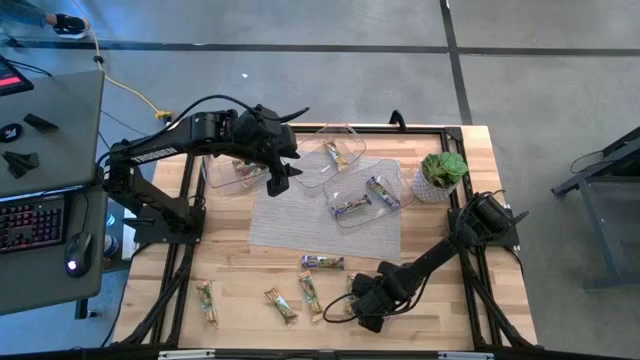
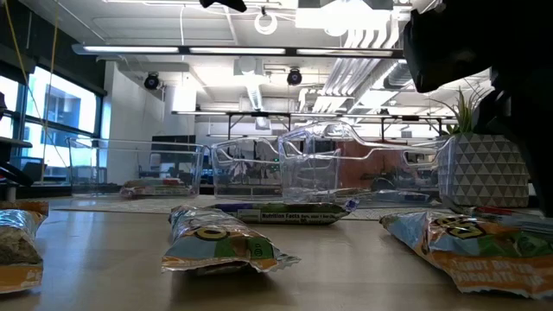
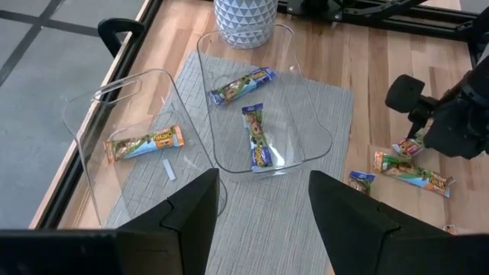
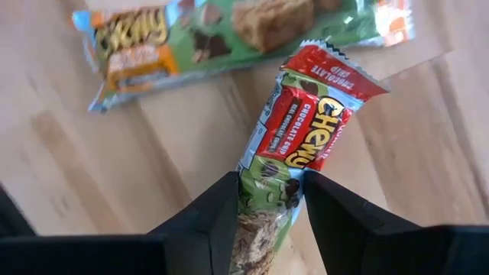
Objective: Pick and place Granola Bars by type
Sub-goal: Put the red granola bar into the left transparent bin
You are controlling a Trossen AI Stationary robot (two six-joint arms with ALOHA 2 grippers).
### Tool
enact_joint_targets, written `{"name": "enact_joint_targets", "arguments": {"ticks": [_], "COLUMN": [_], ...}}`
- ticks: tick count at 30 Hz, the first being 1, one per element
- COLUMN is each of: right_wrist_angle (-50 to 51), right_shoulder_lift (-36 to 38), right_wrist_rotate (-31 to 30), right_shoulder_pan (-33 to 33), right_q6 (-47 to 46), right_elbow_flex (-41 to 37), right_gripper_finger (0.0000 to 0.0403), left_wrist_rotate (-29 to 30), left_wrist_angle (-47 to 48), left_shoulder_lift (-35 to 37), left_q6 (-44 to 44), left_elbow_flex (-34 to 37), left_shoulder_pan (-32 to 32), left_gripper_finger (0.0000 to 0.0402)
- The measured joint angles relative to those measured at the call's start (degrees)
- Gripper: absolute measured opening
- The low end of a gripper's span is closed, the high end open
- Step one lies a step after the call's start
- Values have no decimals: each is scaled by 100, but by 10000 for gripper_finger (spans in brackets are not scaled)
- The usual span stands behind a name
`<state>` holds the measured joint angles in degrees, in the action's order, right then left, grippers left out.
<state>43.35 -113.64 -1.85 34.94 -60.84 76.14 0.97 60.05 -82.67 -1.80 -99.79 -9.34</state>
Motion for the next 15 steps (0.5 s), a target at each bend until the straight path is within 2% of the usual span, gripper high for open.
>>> {"name": "enact_joint_targets", "arguments": {"ticks": [8,15], "right_wrist_angle": [-161,-192], "right_shoulder_lift": [-5,-5], "right_wrist_rotate": [235,231], "right_shoulder_pan": [-5,-5], "right_q6": [94,236], "right_elbow_flex": [-7,-7], "right_gripper_finger": [134,79], "left_wrist_rotate": [2,4], "left_wrist_angle": [-17,-20], "left_shoulder_lift": [0,-1], "left_q6": [60,130], "left_elbow_flex": [0,0], "left_shoulder_pan": [0,-2], "left_gripper_finger": [197,197]}}
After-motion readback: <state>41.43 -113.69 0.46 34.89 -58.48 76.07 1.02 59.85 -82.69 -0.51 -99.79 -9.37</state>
